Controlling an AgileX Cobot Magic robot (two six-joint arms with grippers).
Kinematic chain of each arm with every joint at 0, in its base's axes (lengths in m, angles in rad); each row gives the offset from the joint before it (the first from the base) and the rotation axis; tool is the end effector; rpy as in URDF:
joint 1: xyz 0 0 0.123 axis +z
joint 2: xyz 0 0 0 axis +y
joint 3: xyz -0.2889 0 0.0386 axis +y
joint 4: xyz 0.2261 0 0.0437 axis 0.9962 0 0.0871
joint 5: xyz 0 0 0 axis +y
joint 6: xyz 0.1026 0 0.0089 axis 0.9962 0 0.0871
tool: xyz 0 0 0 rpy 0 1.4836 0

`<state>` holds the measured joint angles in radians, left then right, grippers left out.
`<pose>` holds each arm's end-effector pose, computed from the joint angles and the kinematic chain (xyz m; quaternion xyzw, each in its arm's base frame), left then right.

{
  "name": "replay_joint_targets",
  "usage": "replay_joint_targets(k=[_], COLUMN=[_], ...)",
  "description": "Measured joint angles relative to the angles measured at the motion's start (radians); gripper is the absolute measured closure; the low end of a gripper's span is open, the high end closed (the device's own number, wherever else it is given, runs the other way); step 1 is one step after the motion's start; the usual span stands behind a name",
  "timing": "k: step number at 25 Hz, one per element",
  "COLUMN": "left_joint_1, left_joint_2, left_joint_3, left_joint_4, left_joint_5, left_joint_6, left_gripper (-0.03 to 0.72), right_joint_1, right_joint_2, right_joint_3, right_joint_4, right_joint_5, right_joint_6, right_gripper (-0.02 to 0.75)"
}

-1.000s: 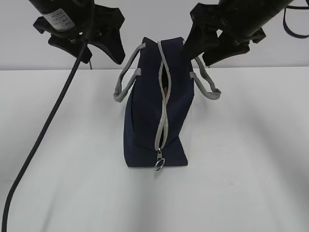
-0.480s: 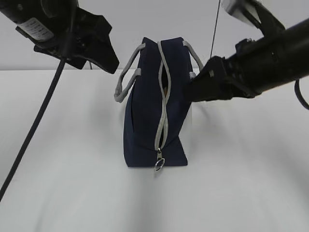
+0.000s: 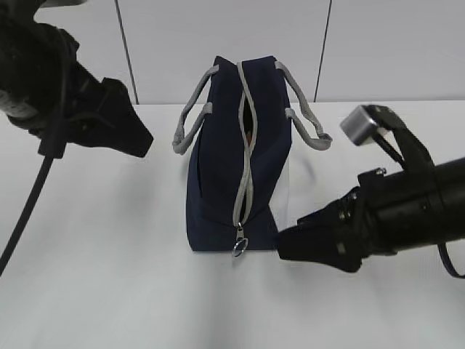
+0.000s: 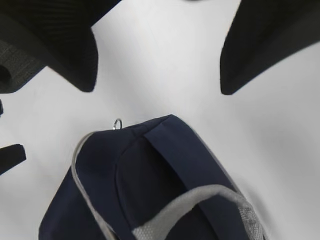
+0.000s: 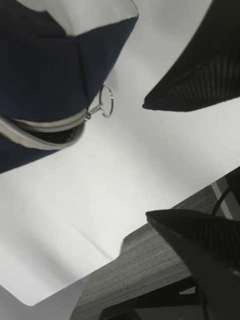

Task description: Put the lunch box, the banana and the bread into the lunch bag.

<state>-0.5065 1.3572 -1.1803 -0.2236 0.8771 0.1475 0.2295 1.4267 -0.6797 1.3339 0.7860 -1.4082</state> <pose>0.2235 -0.1441 0.3339 0.2644 0.9122 -0.1542 0.2724 0.2169 0.1235 0.2348 -0.2934 0.8343 0.3585 0.2988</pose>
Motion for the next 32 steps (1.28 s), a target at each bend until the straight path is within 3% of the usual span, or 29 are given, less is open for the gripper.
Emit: replay_joint_targets(k=[7,15,20,32], left_joint_1=[0.000,0.000,0.000,0.000], left_joint_2=[-0.024,-0.024,-0.024,-0.024], left_joint_3=[0.057,0.057,0.057,0.057], left_joint_4=[-0.002,-0.005,-0.007,-0.004], left_joint_5=[-0.031,-0.037,-0.037,-0.037], left_joint_6=[0.003,0.003,0.006,0.006], left_gripper=[0.191,0.209,0.228,0.233], right_joint_1=[0.000,0.000,0.000,0.000], right_joint_2=[0.023,0.116,0.200,0.340], right_joint_3=[0.083,0.083,0.083,0.079], right_joint_4=[0.166,0.207,0.323,0.465], right_joint_5=[-0.006,-0.034,-0.025,0.041], right_joint_6=[-0.198,-0.425,-0.493,-0.955], right_gripper=[0.263,0.263,0.263,0.263])
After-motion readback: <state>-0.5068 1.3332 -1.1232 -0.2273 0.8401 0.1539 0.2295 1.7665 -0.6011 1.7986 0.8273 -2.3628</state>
